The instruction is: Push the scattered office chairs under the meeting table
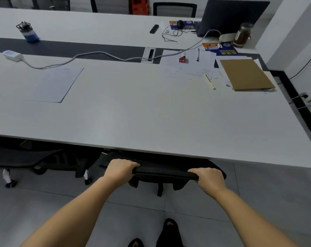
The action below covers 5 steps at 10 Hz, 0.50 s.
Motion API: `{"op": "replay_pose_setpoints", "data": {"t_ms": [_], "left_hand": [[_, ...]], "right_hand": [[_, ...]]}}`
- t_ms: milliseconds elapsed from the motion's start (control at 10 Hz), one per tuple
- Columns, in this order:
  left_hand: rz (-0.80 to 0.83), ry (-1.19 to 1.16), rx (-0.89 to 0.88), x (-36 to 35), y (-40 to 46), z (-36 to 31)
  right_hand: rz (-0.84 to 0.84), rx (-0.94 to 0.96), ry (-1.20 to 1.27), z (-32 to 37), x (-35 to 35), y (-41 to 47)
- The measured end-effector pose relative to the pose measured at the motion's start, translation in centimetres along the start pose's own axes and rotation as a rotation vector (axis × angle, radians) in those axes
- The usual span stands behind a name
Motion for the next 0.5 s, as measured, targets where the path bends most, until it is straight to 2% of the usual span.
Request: {"op": "replay_pose_setpoints", "data": {"t_ms": [200,300,400,500], "left_hand": [[-0.001,-0.067,-0.014,-0.2,0.2,0.5],[-0.057,-0.109,-0.063,0.1,-0.6,0.1],[-0.194,-0.131,-0.107,1.9,-2.4,-0.2],[-0.244,0.044,-0.131,-10.7,1.6,4.9]], "right_hand": [[-0.048,0.02,0.019,0.1,0.1,-0.1],[0.1,-0.011,0.065,0.6,0.1,-0.3],[0.242,0.041,0.093,1.6,1.2,-0.6],[0.315,0.091,0.226,3.2,3.2,-3.4]]}}
Point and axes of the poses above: each hand's wrist, its own y-axis towards the middle knuckle, its own x-axis out of the back of the hand, z = x × y, the point moved 6 cm from there along y, towards the middle knuckle, and after that the axes turned 9 degrees about z, right-handed, at the moved point
